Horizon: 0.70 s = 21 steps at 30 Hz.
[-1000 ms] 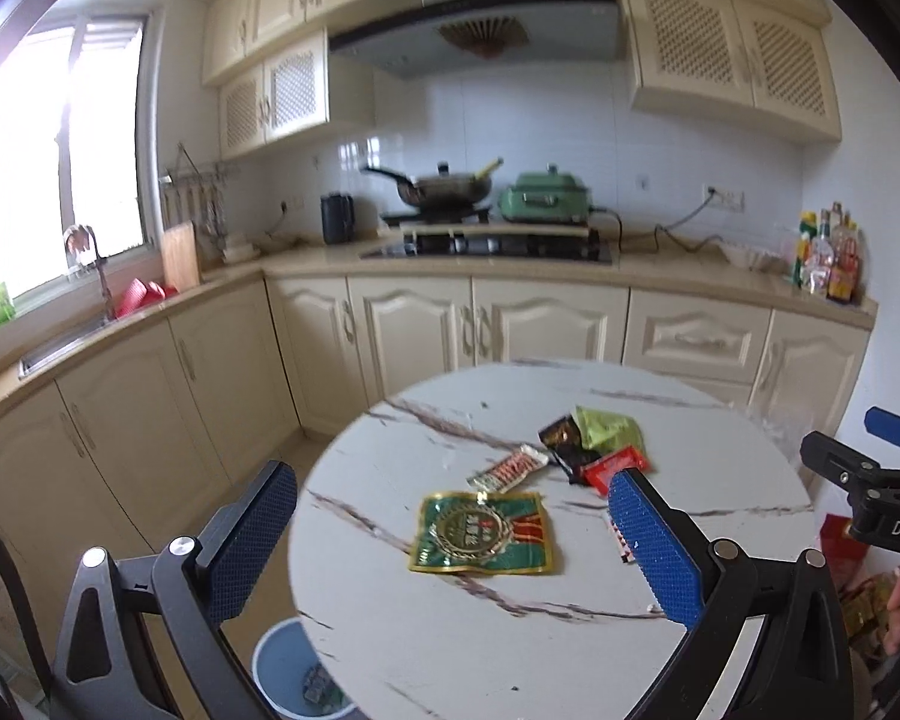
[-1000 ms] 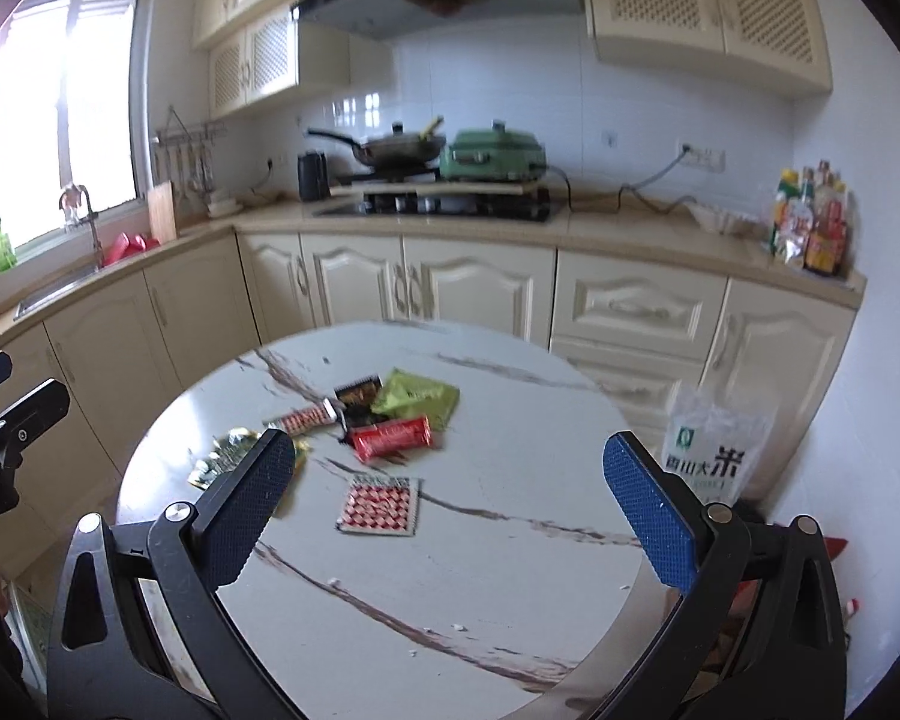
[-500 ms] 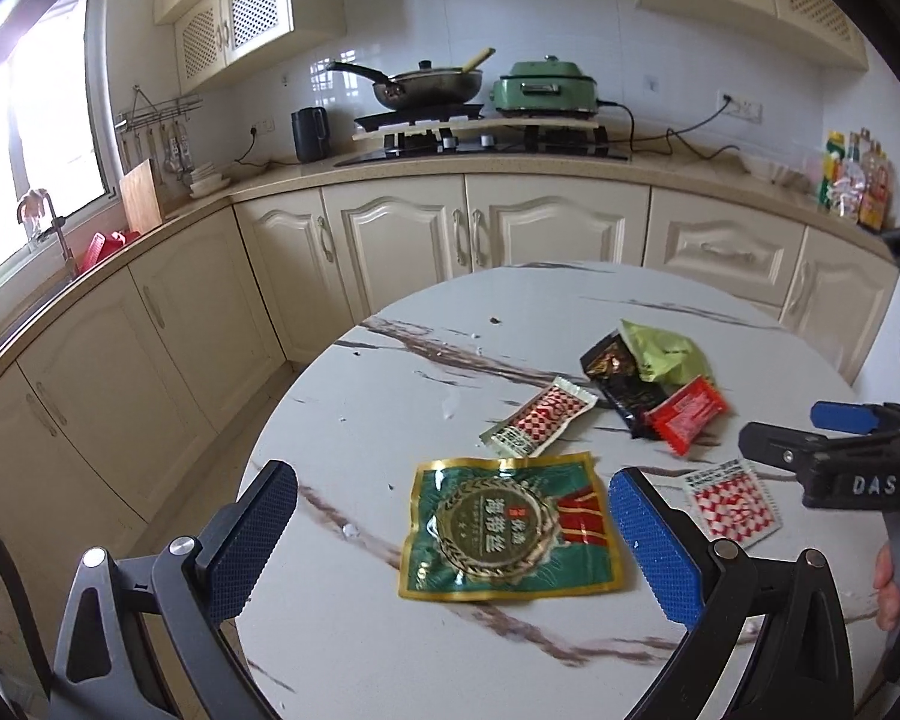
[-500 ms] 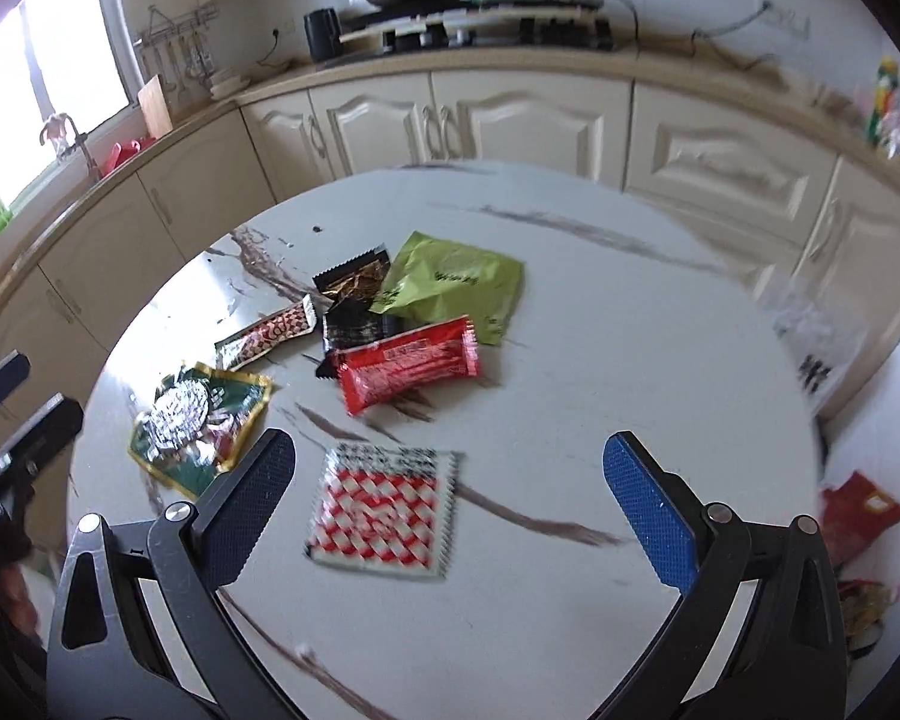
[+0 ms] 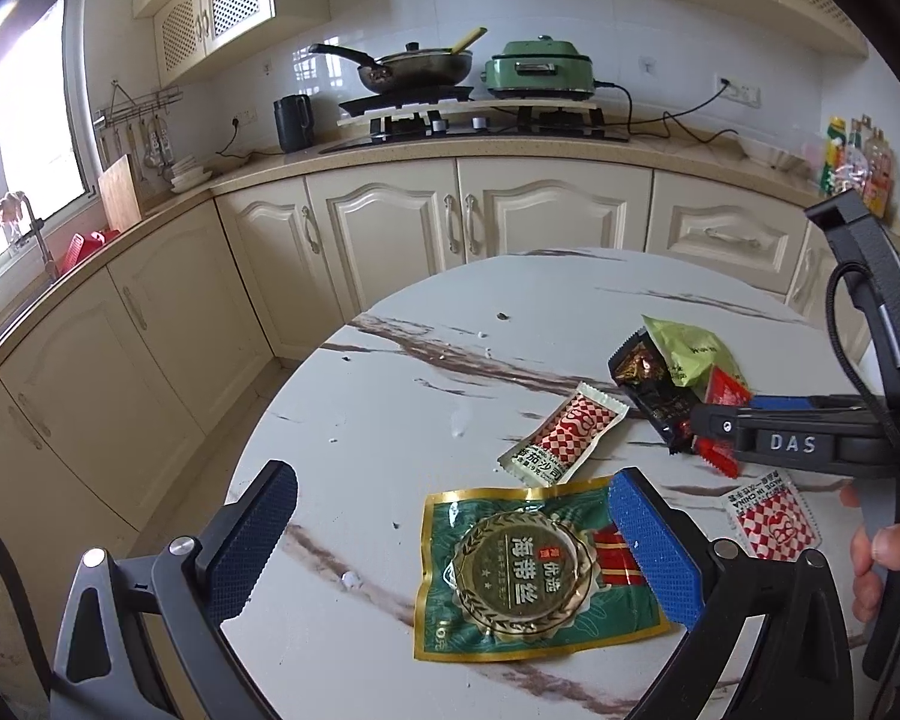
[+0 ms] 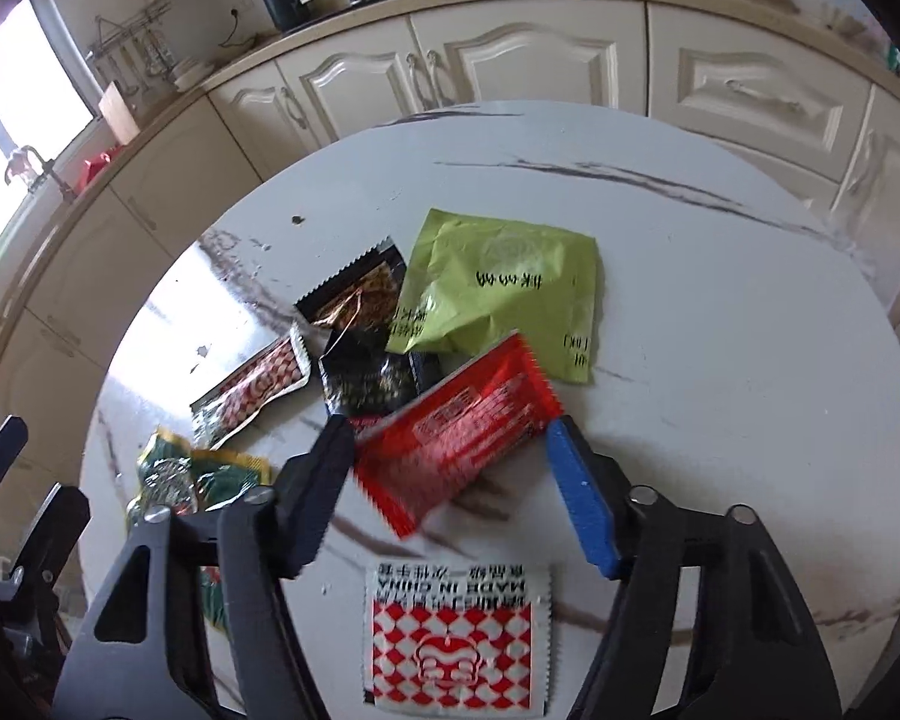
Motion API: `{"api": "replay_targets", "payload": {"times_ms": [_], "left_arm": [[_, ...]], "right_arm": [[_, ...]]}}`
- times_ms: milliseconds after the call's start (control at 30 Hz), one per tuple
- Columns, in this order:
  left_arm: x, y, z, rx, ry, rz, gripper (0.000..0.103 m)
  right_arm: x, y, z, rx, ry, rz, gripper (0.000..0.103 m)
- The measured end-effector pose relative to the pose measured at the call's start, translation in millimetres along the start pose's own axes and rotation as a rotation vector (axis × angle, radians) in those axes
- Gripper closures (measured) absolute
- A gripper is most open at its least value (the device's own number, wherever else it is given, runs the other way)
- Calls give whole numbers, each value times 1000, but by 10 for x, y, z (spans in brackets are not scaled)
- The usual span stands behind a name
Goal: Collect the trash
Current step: 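Grasp the red candy wrapper with the right gripper while the left grasps the red-checked sachet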
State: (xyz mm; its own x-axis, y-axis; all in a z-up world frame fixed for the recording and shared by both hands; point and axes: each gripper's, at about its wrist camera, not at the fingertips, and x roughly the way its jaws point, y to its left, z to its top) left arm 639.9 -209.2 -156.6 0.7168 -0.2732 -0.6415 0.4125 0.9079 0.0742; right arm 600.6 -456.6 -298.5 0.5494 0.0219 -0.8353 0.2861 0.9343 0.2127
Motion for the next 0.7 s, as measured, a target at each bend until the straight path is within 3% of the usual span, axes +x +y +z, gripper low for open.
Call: {"api": "replay_targets", "payload": {"times_ms": [167, 367, 700], "left_arm": [[104, 29, -47, 22, 8, -23, 1], [338, 52, -31, 38, 56, -111, 1], [842, -142, 153, 127, 152, -148, 4]], "right_arm": [[42, 122, 14, -109, -13, -84, 64], [-30, 108, -68, -180, -32, -102, 90], [-207, 75, -158, -206, -74, -69, 95]]}}
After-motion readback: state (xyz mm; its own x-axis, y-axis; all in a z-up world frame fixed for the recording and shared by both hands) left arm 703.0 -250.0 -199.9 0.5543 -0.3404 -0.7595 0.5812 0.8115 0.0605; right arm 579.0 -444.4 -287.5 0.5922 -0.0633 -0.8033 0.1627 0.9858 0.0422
